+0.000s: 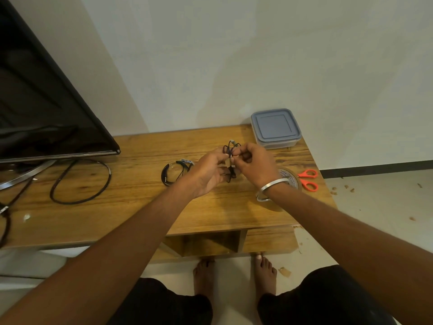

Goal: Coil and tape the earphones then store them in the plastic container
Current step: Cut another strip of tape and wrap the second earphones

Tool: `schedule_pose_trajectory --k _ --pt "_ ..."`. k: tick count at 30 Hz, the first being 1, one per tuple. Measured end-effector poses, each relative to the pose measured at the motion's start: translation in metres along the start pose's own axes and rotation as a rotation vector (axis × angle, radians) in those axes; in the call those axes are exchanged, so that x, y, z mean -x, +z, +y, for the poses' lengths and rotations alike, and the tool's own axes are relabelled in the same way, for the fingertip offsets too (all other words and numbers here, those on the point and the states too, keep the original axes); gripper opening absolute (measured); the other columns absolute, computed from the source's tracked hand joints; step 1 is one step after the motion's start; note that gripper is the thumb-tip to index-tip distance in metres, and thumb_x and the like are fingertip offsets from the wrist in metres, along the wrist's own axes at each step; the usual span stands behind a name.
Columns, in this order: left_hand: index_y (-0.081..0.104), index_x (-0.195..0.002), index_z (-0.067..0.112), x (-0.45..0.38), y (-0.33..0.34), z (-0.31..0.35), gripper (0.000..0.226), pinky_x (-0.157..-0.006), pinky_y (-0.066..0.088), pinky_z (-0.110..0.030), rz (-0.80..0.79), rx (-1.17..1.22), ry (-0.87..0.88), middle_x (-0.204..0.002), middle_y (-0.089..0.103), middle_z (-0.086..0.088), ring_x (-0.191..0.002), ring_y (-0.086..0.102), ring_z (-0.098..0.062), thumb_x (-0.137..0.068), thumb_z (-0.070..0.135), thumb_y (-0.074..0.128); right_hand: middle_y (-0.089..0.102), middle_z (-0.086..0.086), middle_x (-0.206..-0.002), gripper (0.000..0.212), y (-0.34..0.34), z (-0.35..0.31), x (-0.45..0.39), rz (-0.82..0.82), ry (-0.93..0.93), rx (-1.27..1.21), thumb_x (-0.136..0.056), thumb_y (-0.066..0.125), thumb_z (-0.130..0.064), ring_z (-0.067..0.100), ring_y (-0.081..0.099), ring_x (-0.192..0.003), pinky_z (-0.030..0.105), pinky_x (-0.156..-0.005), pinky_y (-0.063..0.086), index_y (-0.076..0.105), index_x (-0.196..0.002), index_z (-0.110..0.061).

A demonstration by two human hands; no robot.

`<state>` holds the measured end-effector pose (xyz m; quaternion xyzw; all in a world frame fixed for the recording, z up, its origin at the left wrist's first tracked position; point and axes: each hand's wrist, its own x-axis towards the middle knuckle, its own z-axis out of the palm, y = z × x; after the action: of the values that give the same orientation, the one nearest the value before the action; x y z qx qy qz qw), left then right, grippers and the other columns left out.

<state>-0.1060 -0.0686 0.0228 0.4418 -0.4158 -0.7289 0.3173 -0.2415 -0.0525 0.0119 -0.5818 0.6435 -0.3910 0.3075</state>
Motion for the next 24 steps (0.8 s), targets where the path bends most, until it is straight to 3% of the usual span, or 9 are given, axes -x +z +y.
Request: schedule_pose_trajectory --k 3,9,13,18,22,24 --pt "0.056 -0.116 0.012 0.0009 -0.0024 -0.0006 0.028 -0.078 0.048 -0.037 -0.019 -0.004 0.008 -0.095 0.058 -0.007 -0.078 0.061 -0.022 -0.098 0.005 0.035 0.065 -0.001 -0.082 0.017 0.0020 -0.0009 0.0016 -0.008 0.000 0.003 -0.084 0.068 -0.019 0.003 0.057 -0.066 0.008 -0.055 0.046 0.062 -0.100 -0.017" --pt "0.061 -0.113 0.016 0.0053 -0.0022 0.0000 0.030 -0.082 0.051 -0.035 -0.071 0.012 0.019 -0.107 0.062 -0.013 -0.087 0.062 -0.023 -0.098 0.002 0.040 0.063 -0.004 -0.078 0.019 0.0023 -0.0021 0.0045 -0.003 0.014 -0.050 -0.084 0.069 -0.018 0.005 0.057 -0.066 0.022 -0.063 0.052 0.058 -0.099 -0.017" --pt "0.060 -0.117 0.016 0.0061 -0.0008 -0.0016 0.034 -0.081 0.053 -0.034 -0.060 0.009 0.030 -0.108 0.062 -0.014 -0.089 0.063 -0.021 -0.100 -0.001 0.036 0.059 -0.009 -0.075 0.019 0.0027 -0.0023 0.0054 0.001 0.017 -0.071 -0.083 0.071 -0.019 0.002 0.057 -0.065 0.020 -0.060 0.052 0.055 -0.095 -0.019" --pt "0.062 -0.117 0.019 0.0060 -0.0015 -0.0045 0.035 -0.082 0.054 -0.034 -0.058 0.008 0.022 -0.105 0.068 -0.008 -0.090 0.066 -0.019 -0.101 0.001 0.036 0.062 -0.004 -0.084 0.020 0.0031 -0.0012 0.0068 0.033 0.028 -0.032 -0.081 0.072 -0.021 0.013 0.060 -0.071 0.030 -0.067 0.056 0.056 -0.092 -0.018" --pt "0.058 -0.126 0.014 0.0056 -0.0018 -0.0073 0.036 -0.085 0.053 -0.037 -0.047 0.020 0.015 -0.108 0.067 -0.008 -0.093 0.065 -0.020 -0.101 0.000 0.035 0.060 0.003 -0.094 0.019 0.0064 0.0041 0.0046 0.080 0.021 0.068 -0.078 0.074 -0.028 0.013 0.055 -0.075 0.019 -0.060 0.044 0.060 -0.084 -0.017" --pt "0.058 -0.123 0.015 0.0057 -0.0022 -0.0082 0.035 -0.082 0.053 -0.035 -0.049 0.030 0.015 -0.109 0.067 -0.007 -0.093 0.064 -0.019 -0.101 0.001 0.036 0.060 0.004 -0.096 0.015 0.0079 0.0056 0.0046 0.059 0.001 0.137 -0.078 0.074 -0.029 0.012 0.054 -0.079 0.017 -0.064 0.039 0.065 -0.078 -0.017"
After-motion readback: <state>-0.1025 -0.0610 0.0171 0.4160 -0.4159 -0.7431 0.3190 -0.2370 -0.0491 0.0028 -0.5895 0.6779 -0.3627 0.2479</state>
